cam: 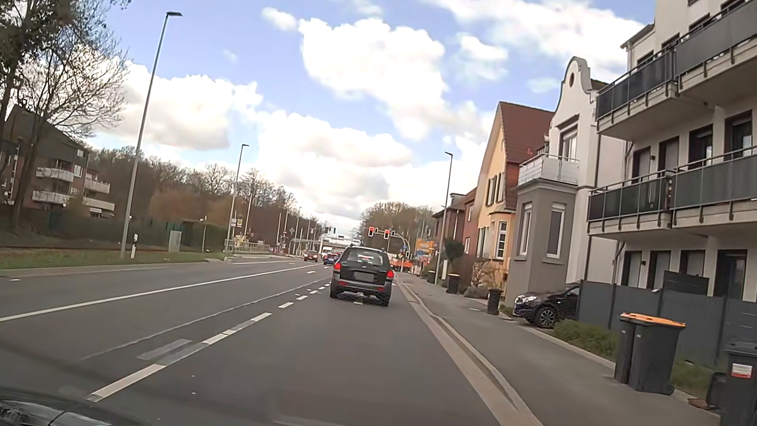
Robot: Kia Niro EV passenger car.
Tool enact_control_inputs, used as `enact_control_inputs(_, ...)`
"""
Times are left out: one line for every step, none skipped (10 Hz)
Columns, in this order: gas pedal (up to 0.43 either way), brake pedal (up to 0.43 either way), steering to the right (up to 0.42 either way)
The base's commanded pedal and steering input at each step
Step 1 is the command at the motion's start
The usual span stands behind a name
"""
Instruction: Follow the waypoints while adhering to traffic rules and regulations
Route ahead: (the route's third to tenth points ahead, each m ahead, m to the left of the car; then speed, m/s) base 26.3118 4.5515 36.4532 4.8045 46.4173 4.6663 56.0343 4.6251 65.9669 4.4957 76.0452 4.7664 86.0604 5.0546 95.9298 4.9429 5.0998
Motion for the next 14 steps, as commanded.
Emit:
enact_control_inputs(0.087,0.000,-0.001)
enact_control_inputs(0.087,0.000,-0.001)
enact_control_inputs(0.079,0.000,-0.001)
enact_control_inputs(0.079,0.000,-0.001)
enact_control_inputs(0.079,0.000,-0.001)
enact_control_inputs(0.079,0.000,-0.001)
enact_control_inputs(0.079,0.000,-0.001)
enact_control_inputs(0.079,0.000,-0.001)
enact_control_inputs(0.079,0.000,-0.001)
enact_control_inputs(0.079,0.000,-0.001)
enact_control_inputs(0.079,0.000,-0.001)
enact_control_inputs(0.087,0.000,-0.001)
enact_control_inputs(0.098,0.000,-0.002)
enact_control_inputs(0.118,0.000,-0.002)
